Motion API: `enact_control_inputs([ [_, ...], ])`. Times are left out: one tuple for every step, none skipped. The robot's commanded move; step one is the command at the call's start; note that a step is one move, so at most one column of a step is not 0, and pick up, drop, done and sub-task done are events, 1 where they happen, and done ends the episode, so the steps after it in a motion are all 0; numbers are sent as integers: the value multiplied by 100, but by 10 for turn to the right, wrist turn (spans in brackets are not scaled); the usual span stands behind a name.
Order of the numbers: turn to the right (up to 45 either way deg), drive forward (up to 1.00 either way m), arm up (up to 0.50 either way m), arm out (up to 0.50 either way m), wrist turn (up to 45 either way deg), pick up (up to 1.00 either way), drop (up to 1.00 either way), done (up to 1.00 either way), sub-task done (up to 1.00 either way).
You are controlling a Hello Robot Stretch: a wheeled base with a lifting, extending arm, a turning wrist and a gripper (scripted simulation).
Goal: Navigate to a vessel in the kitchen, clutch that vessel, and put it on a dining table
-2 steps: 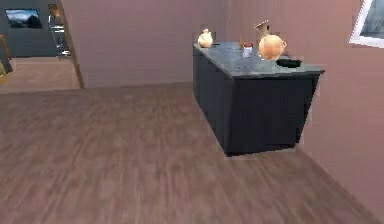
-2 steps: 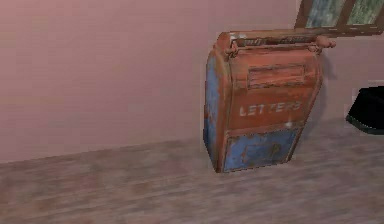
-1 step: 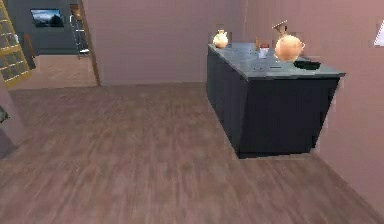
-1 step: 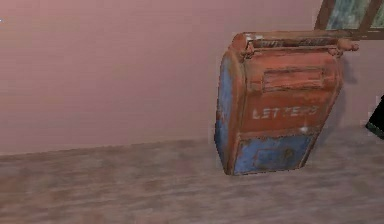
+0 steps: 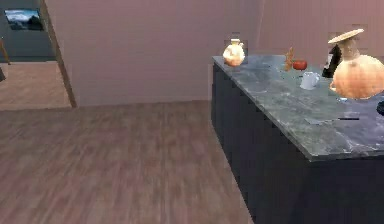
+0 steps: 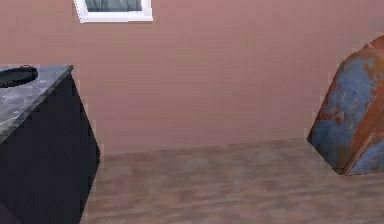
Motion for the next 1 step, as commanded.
enact_control_inputs([
  [0,60,0,0,0,0,0,0,0],
])
